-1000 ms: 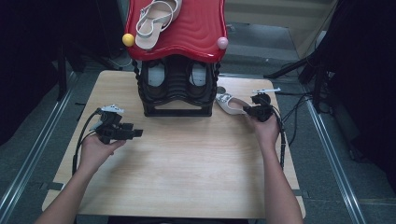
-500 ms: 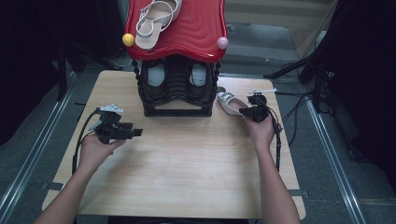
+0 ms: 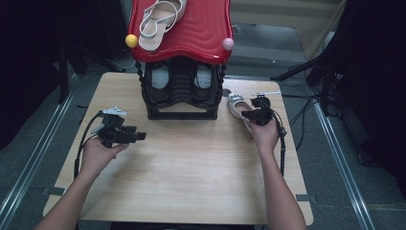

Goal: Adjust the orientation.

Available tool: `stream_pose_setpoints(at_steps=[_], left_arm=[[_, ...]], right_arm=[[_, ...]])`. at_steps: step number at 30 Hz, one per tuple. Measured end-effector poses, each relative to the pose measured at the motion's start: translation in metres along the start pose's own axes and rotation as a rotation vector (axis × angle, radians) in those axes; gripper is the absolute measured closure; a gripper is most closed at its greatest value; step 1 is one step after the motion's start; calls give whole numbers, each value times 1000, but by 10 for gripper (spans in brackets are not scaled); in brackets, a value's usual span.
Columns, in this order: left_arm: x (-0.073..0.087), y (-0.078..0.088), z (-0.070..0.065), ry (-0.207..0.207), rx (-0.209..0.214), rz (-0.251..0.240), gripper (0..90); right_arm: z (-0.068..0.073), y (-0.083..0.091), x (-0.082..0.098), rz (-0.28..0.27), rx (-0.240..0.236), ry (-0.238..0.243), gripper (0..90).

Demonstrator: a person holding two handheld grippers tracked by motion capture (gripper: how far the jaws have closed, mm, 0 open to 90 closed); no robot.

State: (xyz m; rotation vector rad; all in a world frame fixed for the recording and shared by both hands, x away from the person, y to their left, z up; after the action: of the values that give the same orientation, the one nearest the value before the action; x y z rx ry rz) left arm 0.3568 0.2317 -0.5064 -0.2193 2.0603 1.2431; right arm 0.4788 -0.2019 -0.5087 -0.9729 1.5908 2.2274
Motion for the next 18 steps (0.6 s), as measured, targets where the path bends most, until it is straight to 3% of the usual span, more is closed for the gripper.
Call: stream_pose_setpoints(at_steps=[8,12,18], left_arm=[[0,-1,0,2,2,4,420],[0,-1,1,1,2,6,420],[0,-1,0,-2,2,8,420]], right_arm=[[-7,10,-4,-35,4,4,848],[-6,22,-10,-84,-36,10,809],[4,23,-12,-90,-77,52,750]])
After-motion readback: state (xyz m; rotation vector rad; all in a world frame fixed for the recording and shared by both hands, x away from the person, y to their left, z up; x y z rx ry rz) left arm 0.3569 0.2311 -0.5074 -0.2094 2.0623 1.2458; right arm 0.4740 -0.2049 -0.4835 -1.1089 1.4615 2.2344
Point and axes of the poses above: each handheld gripper's, and its own axes: y roughly backward along the jaws, x roughly out of its underside, z roughly to its left, the point moved 4 cm from there along -y, roughly forward along the jaws, and after that the axes turned 2 degrees about y, right-handed, at the moved point
